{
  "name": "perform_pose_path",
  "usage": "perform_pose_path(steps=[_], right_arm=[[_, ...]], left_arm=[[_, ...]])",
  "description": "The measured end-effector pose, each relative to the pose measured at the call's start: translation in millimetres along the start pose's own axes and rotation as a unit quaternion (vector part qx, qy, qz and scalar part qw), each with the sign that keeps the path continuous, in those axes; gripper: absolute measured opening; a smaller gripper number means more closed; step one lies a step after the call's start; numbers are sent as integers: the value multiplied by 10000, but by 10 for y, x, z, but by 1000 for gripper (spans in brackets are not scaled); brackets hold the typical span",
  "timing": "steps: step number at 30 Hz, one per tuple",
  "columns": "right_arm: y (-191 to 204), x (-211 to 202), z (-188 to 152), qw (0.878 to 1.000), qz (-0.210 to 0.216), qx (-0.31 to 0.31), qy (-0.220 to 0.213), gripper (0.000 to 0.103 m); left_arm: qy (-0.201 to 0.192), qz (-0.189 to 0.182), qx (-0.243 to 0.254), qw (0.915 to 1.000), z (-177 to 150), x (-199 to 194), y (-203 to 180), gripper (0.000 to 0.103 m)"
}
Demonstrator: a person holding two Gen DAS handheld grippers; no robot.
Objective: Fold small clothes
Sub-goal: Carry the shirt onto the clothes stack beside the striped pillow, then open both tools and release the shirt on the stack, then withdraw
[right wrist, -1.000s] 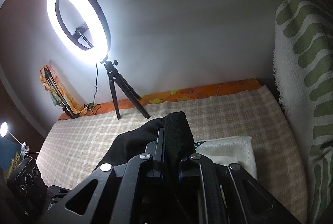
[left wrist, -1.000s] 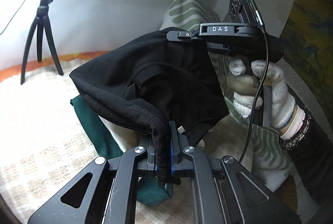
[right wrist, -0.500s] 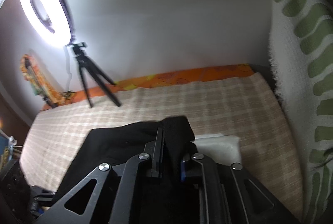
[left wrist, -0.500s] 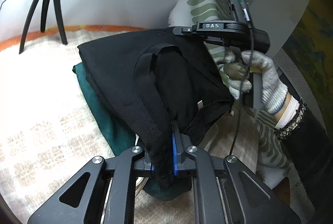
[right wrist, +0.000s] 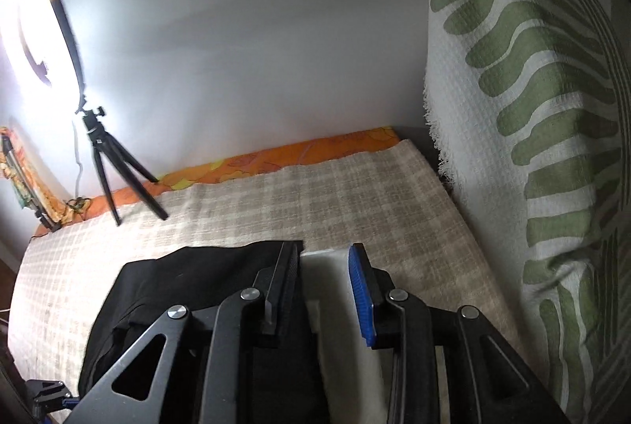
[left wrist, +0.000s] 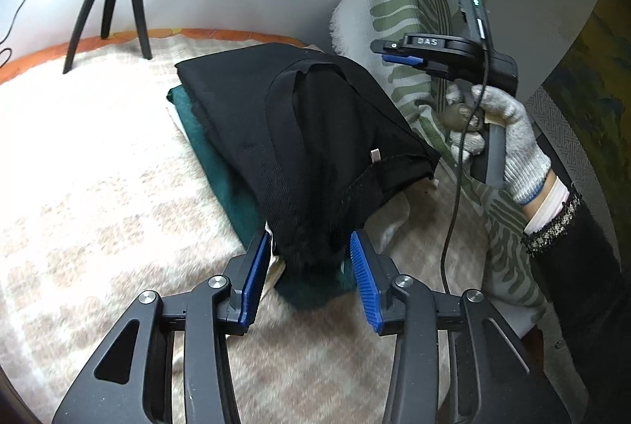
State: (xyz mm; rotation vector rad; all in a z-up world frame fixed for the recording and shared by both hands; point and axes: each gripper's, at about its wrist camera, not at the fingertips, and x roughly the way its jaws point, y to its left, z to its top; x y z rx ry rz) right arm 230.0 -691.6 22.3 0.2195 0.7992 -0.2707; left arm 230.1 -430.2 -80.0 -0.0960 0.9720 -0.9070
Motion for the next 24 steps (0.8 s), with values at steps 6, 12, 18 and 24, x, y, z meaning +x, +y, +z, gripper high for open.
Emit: perform_pose_path(steps=[6,12,18,24], right_arm=[[168,-241,-149,9998,40,-163,-74,30],[336,-551,-324,9997,48,-194,-105,40],[268,-761,-648,9999,42,92,78,42],[-73,-732,-998,9956,-40,857,384,43]], left_arm=[[-163,182,177,9995,-25,-239,-64,47],[-289,302,199,9989,-73,-433,-67,53],[-338,349,115,9988,-172,-616,-26,53],[-358,373,82,9986,-264,-751,-32,53]])
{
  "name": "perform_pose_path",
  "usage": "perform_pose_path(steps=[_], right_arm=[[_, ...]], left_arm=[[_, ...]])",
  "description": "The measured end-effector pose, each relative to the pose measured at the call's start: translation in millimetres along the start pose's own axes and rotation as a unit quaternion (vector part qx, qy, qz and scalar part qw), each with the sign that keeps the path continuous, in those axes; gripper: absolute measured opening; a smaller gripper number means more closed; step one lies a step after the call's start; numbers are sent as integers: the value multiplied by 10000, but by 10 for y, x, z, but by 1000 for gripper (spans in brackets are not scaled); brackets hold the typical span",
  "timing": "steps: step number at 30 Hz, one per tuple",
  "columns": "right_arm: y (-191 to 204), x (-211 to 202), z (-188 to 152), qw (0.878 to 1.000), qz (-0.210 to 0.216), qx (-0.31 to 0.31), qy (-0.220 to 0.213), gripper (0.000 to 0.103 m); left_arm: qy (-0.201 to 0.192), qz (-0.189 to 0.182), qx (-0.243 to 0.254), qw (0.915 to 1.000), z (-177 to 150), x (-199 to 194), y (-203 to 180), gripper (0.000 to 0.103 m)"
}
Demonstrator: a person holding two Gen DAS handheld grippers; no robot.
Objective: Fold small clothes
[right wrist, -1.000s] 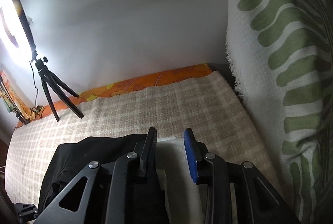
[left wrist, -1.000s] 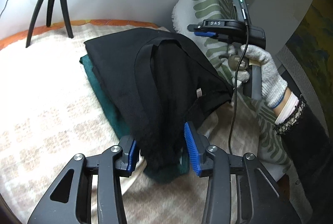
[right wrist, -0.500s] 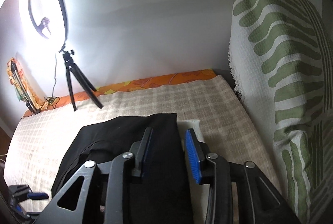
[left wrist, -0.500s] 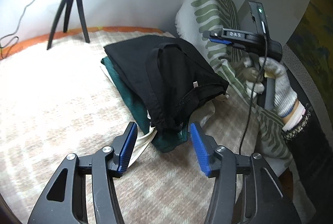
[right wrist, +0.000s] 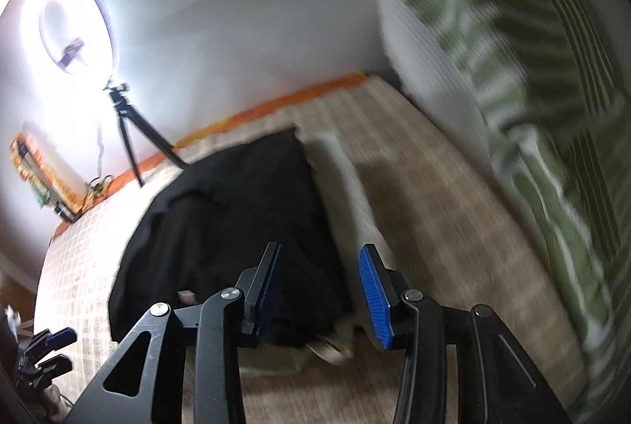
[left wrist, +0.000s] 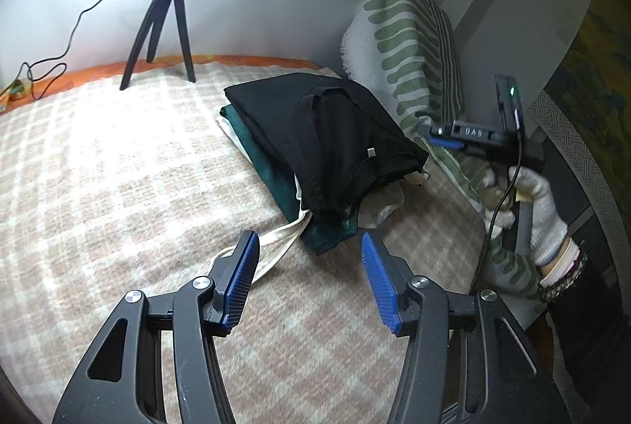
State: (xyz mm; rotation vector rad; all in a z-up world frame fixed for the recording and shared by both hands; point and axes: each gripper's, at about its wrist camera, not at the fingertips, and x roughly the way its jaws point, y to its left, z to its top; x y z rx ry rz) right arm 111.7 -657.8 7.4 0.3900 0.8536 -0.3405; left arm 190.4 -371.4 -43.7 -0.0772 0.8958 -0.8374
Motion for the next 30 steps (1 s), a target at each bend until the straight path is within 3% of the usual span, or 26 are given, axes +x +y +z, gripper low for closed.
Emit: perform_pose_path(steps=[4,6,7,15,18,23,30], right_arm=[[-134,-19,-179,9996,-51,273,46,44],[-145,-67,-264,9993,-56,356,28,44],[-128,-111,-321,9993,-46,363,15,44],[226,-434,-543,9998,-110,122,-112,46],[437,-575,-620,9995,-185,-24,-235,66],[810,-814,-739,9979,-258,-340,-482,75],[1137,-1047,-884,9945,-327,-507,-858,87]], left_arm=[[-59,104,38,9999,-42,-102,-5,54],[-79,180,85,9998,-61,-158,-13,60],[-104,277,125,9995,-79,-202,-24,65],[-382,801,573,9944,-240,-553,-125,75],[-590,1087,821,9889,-301,-723,-185,80],[-888,1288,997,9826,-372,-1005,-242,84],[-988,1464,956,9796,-438,-1193,-266,86]])
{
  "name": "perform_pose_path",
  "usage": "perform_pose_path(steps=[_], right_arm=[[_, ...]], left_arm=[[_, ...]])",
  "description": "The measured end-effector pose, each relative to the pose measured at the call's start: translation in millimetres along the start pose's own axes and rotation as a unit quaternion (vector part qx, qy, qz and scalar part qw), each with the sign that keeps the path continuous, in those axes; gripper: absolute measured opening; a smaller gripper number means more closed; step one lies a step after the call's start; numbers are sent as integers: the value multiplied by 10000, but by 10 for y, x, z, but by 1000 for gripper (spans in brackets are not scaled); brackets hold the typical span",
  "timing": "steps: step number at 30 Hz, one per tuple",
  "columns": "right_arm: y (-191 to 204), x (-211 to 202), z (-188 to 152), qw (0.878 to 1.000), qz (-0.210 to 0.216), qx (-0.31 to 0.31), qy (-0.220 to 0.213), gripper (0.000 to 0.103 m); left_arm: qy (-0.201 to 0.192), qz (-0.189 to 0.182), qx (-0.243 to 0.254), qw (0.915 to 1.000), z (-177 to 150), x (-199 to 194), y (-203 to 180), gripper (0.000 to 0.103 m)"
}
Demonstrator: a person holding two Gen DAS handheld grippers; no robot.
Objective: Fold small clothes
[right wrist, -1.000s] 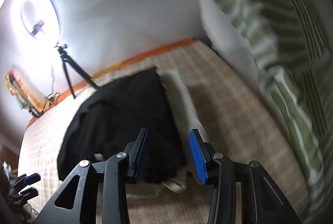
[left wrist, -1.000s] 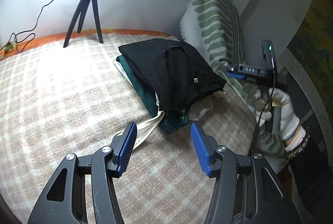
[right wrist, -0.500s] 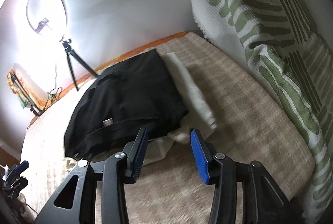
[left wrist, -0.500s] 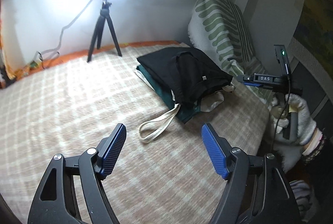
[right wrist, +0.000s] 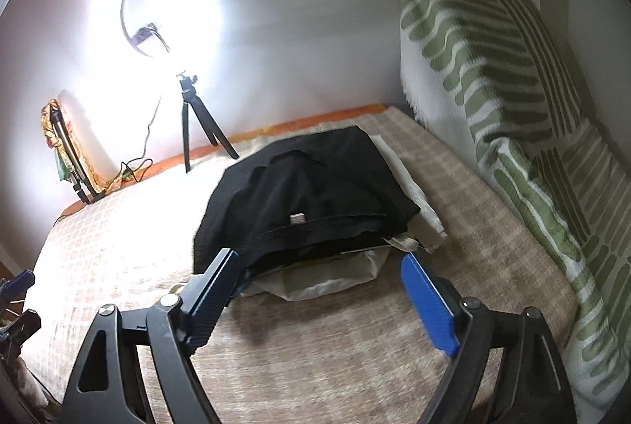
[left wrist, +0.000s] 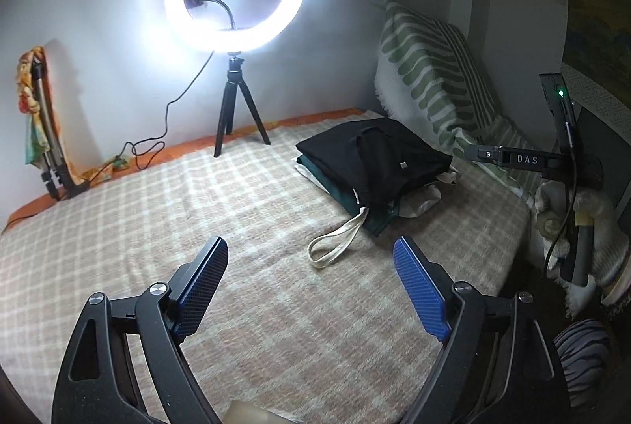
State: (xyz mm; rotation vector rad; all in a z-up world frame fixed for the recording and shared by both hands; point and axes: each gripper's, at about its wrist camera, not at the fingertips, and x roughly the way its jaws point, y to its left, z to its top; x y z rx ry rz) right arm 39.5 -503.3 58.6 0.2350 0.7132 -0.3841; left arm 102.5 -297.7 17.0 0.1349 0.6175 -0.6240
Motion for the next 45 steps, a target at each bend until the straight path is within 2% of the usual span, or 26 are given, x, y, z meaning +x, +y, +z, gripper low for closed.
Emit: perform_pose_path(steps=[6,8,10,14,18,24,45], right_arm=[[178,-84,-97,9998,-80,46,-176,89],[230,-97,-138,9993,-221,74,-280,101],[277,-115,-180,9984,-362,83,-422,103],[372,-80,-249,9977,-464,-38,-499,103],[386,-28,-304,9978,-432,59,-508,103],[351,4,-330,9967,-514,162,-600,103],[322,104,-354,9974,-499,180,-498,103]], left_arm=[[-45,-26,-8,10000,-50,-76,23,93],[-41,-45,-11,10000,-62,-85,34,93],[-60,-19,22,10000,-78,-98,37,93],[-44,6,-2,10000,-114,-100,64,93],[2,164,47,9999,-148,-72,58,103],[-164,343,319,9988,-226,-91,17,103],[-77,328,192,9992,-235,-83,71,102]])
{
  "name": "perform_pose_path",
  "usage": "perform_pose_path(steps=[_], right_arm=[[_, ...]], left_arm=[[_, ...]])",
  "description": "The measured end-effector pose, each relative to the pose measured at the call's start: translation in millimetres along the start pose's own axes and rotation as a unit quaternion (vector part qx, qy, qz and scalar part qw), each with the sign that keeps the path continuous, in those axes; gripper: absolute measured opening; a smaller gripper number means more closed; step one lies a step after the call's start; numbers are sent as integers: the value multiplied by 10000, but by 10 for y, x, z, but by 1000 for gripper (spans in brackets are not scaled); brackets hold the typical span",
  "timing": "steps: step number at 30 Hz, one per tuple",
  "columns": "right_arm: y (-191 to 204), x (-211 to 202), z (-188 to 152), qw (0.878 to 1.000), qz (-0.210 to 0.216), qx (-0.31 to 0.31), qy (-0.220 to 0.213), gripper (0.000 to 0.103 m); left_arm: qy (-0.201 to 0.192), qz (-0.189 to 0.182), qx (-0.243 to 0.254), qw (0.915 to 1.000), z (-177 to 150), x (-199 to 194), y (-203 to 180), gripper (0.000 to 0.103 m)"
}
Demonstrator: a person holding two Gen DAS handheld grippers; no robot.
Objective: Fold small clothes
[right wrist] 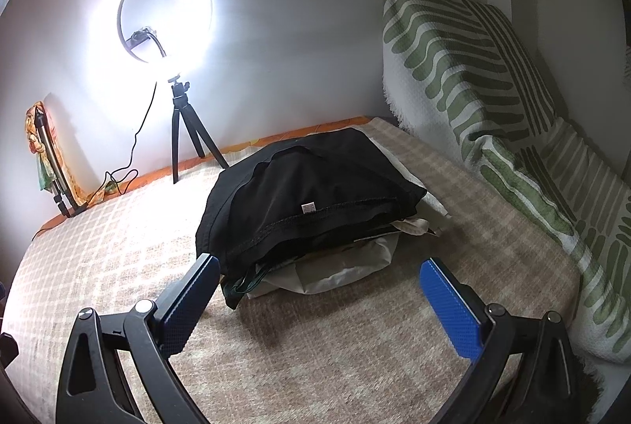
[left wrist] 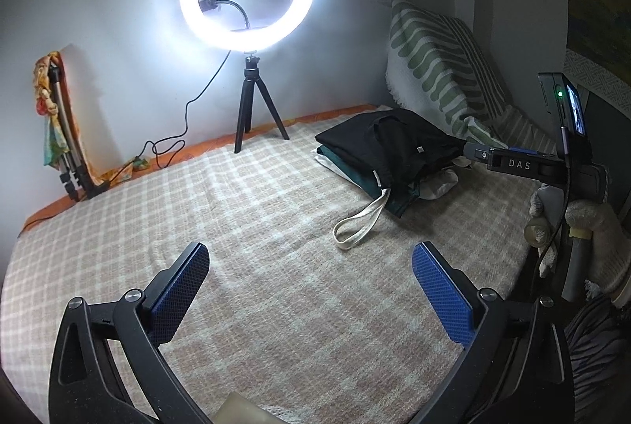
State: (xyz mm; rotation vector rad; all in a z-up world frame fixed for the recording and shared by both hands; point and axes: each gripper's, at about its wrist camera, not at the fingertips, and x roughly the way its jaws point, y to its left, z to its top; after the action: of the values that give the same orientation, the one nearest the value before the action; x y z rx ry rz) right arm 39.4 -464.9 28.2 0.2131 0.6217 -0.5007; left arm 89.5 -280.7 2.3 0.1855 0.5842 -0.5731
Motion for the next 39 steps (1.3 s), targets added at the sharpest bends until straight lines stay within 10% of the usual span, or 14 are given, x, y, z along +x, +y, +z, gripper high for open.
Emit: perform_pose_path(steps=[39], right_arm=[[68,17,30,9998,179,82,58,103]], left_arm=[[33,-57,58,10000,-45,26,-15,102]])
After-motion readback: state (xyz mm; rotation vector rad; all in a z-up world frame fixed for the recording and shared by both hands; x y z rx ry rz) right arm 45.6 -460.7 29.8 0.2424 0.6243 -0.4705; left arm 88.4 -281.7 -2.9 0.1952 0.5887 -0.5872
